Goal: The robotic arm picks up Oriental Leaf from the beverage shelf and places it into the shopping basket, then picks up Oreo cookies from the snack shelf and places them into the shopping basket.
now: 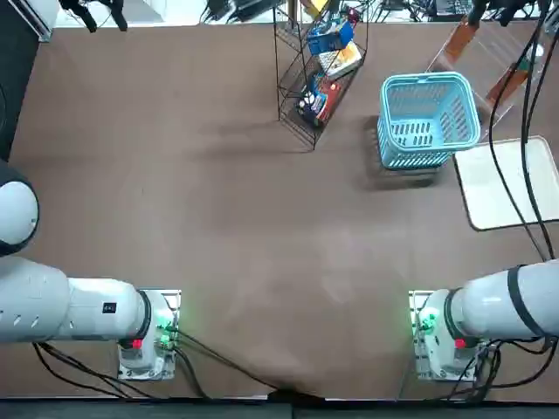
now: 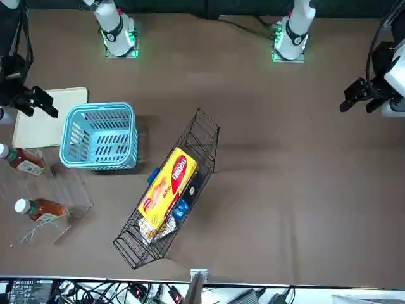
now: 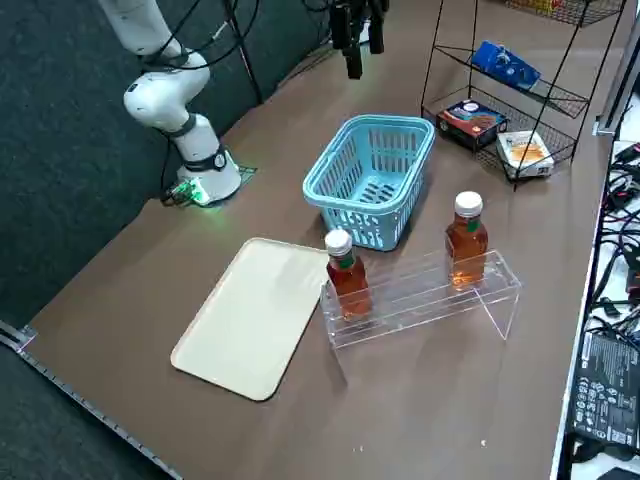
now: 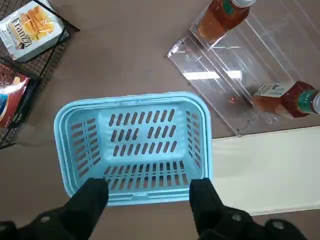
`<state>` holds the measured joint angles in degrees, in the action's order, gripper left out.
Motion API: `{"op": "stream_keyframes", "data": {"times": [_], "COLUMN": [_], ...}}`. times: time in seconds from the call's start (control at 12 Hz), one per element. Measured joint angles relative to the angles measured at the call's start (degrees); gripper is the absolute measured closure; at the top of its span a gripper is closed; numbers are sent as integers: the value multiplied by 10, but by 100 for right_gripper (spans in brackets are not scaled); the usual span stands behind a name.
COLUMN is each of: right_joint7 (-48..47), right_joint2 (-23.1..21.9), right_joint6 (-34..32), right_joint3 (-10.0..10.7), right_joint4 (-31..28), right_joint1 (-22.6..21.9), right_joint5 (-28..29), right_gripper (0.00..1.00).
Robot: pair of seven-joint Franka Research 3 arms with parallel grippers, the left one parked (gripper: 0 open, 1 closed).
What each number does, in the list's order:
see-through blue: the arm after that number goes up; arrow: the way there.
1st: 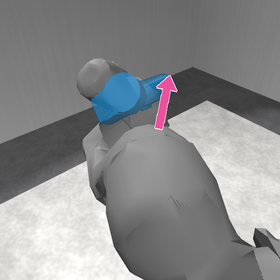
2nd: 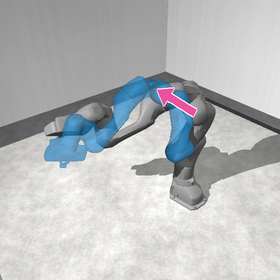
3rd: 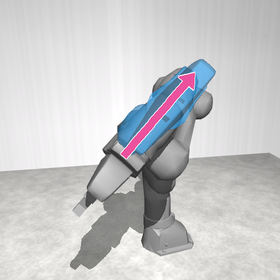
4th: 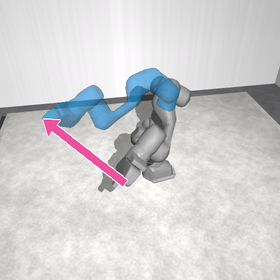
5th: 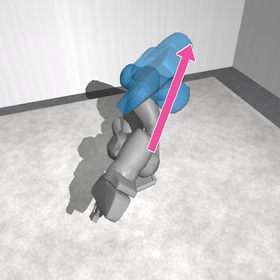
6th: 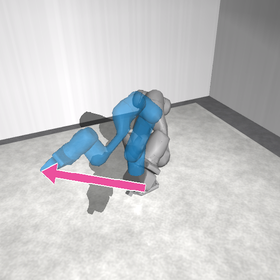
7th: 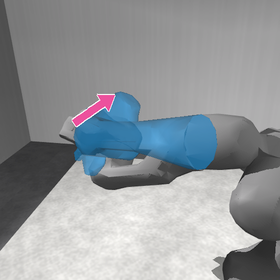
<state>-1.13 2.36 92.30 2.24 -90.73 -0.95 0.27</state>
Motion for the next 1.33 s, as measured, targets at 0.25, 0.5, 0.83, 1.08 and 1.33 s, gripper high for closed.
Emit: {"op": "stream_keyframes", "data": {"times": [0.25, 0.5, 0.83, 1.08, 1.33], "right_joint7": [0, 0, 0, 0, 0], "right_joint2": [0, 0, 0, 0, 0], "right_joint6": [0, 0, 0, 0, 0], "right_joint3": [0, 0, 0, 0, 0], "right_joint4": [0, 0, 0, 0, 0], "right_joint1": [0, 0, 0, 0, 0], "right_joint5": [0, 0, 0, 0, 0], "right_gripper": [0, 0, 0, 0, 0]}}
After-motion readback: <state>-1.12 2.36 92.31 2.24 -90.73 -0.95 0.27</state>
